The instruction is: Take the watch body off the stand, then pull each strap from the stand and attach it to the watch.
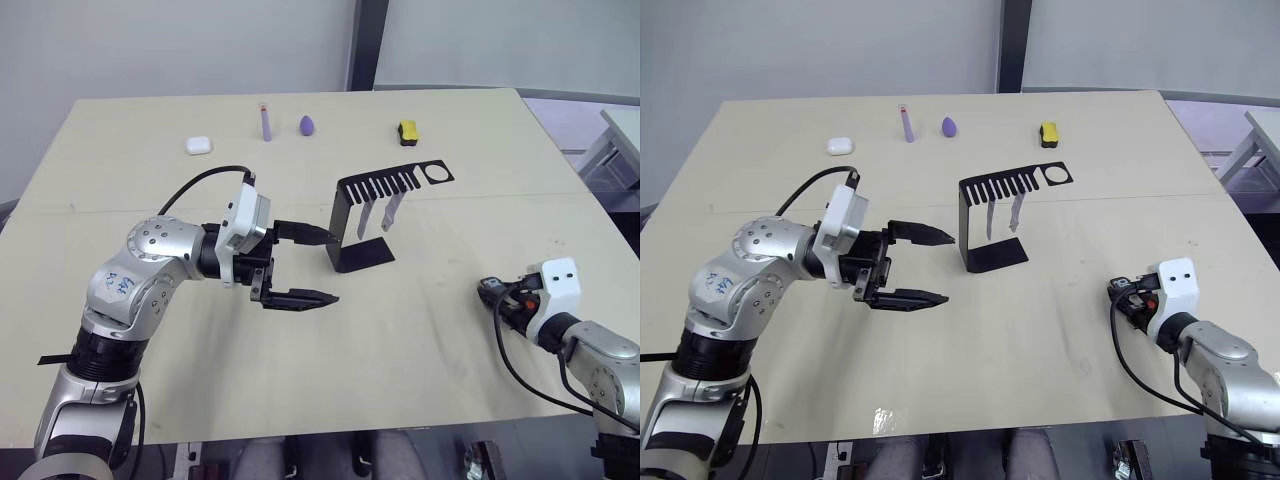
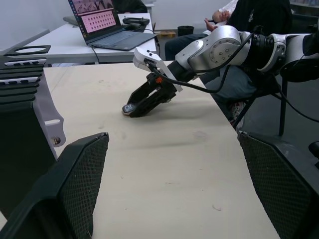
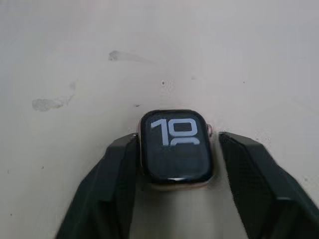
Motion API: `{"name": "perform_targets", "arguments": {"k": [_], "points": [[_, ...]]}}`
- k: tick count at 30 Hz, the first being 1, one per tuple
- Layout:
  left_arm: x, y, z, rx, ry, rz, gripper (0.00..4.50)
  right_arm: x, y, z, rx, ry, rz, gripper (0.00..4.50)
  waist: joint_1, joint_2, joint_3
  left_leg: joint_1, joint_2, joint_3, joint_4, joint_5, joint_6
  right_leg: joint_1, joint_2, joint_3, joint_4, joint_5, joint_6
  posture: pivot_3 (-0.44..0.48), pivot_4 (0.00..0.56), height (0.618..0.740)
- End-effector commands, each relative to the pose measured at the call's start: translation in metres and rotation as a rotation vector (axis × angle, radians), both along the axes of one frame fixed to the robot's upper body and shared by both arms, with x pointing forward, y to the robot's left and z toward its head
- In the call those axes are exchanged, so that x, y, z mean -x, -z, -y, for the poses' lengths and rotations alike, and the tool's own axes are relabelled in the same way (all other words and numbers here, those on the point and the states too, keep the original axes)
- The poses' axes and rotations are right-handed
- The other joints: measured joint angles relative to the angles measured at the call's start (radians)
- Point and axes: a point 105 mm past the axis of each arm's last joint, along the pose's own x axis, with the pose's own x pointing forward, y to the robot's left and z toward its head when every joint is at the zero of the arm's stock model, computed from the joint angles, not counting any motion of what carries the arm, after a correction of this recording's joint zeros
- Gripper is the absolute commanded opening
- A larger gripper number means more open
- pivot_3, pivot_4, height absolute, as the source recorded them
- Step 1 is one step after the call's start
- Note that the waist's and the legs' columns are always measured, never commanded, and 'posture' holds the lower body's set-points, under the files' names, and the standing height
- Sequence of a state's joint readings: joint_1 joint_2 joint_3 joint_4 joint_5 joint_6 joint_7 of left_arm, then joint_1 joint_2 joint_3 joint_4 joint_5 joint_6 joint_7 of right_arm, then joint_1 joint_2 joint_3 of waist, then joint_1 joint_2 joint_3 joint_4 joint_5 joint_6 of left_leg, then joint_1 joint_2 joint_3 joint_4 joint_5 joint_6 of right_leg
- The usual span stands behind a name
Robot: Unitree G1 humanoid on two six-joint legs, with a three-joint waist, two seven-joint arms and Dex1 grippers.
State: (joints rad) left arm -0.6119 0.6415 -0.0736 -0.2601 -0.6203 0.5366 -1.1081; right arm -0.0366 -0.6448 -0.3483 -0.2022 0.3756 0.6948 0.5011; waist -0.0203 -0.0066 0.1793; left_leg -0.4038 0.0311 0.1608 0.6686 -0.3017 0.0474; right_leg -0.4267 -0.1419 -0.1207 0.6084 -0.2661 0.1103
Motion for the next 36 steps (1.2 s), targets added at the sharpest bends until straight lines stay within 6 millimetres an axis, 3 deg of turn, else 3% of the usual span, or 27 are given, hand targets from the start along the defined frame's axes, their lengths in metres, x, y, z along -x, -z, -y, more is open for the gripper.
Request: {"name": "perform_targets", "arguments": {"k": [1, 8, 15, 18, 23, 27, 30, 36], "points": [[0.002, 0.001, -0.016, 0.009, -0.062, -0.019, 4.5, 0.015, -0.005, 0.0, 0.026, -0.048, -0.005, 4.45, 0.0, 0.0, 0.0, 0.0, 0.0, 0.0, 0.0, 0.0, 0.0, 0.0, 0.0, 0.0, 0.0, 0.0, 0.0, 0.0, 0.15, 0.74], [-0.008, 0.026, -0.063, -0.026, -0.291, -0.098, 4.5, 0.068, -0.031, 0.002, 0.011, -0.137, -0.011, 4.45, 0.019, 0.0, 0.0, 0.001, 0.0, 0.0, 0.0, 0.0, 0.0, 0.0, 0.0, 0.001, 0.0, 0.0, 0.0, 0.0, 0.15, 0.74], [-0.015, 0.036, -0.124, -0.056, -0.526, -0.147, 4.5, 0.118, -0.071, 0.041, -0.058, -0.083, 0.016, 4.45, 0.029, 0.0, 0.0, 0.001, 0.0, -0.001, 0.0, -0.002, 0.001, 0.0, -0.002, 0.0, -0.005, 0.0, 0.0, 0.0, 0.15, 0.74], [-0.017, 0.033, -0.132, -0.055, -0.558, -0.136, 4.5, 0.127, -0.078, 0.043, -0.064, -0.087, 0.018, 4.45, 0.034, -0.002, -0.001, 0.001, 0.0, -0.001, -0.001, -0.003, 0.001, 0.001, -0.002, 0.0, -0.006, 0.0, -0.001, 0.0, 0.15, 0.74], [-0.021, 0.031, -0.114, -0.035, -0.516, -0.115, 4.5, 0.122, -0.084, 0.028, -0.111, -0.138, 0.047, 4.45, 0.039, -0.002, -0.001, 0.001, -0.001, -0.001, -0.001, -0.003, 0.001, 0.001, -0.004, 0.001, -0.006, 0.0, -0.001, 0.0, 0.15, 0.74], [-0.026, 0.032, -0.075, 0.02, -0.463, -0.092, 4.5, 0.115, -0.079, -0.014, -0.102, -0.295, 0.031, 4.45, 0.046, -0.002, -0.001, 0.001, -0.001, -0.001, -0.001, -0.003, 0.001, 0.001, -0.005, 0.002, -0.004, 0.0, -0.001, 0.0, 0.15, 0.74], [-0.043, 0.034, -0.045, 0.058, -0.519, -0.046, 4.5, 0.105, -0.083, -0.05, -0.108, -0.413, 0.064, 4.45, 0.046, -0.002, -0.001, 0.002, -0.002, -0.001, 0.0, -0.003, 0.002, 0.001, -0.005, 0.002, -0.003, 0.0, 0.0, 0.0, 0.15, 0.74], [-0.049, 0.037, -0.004, 0.088, -0.492, -0.073, 4.5, 0.087, -0.095, -0.095, -0.112, -0.528, 0.147, 4.45, 0.042, -0.003, -0.001, 0.001, -0.001, -0.001, 0.002, -0.002, 0.002, 0.001, -0.003, 0.001, 0.001, 0.0, 0.0, 0.0, 0.15, 0.74]]}}
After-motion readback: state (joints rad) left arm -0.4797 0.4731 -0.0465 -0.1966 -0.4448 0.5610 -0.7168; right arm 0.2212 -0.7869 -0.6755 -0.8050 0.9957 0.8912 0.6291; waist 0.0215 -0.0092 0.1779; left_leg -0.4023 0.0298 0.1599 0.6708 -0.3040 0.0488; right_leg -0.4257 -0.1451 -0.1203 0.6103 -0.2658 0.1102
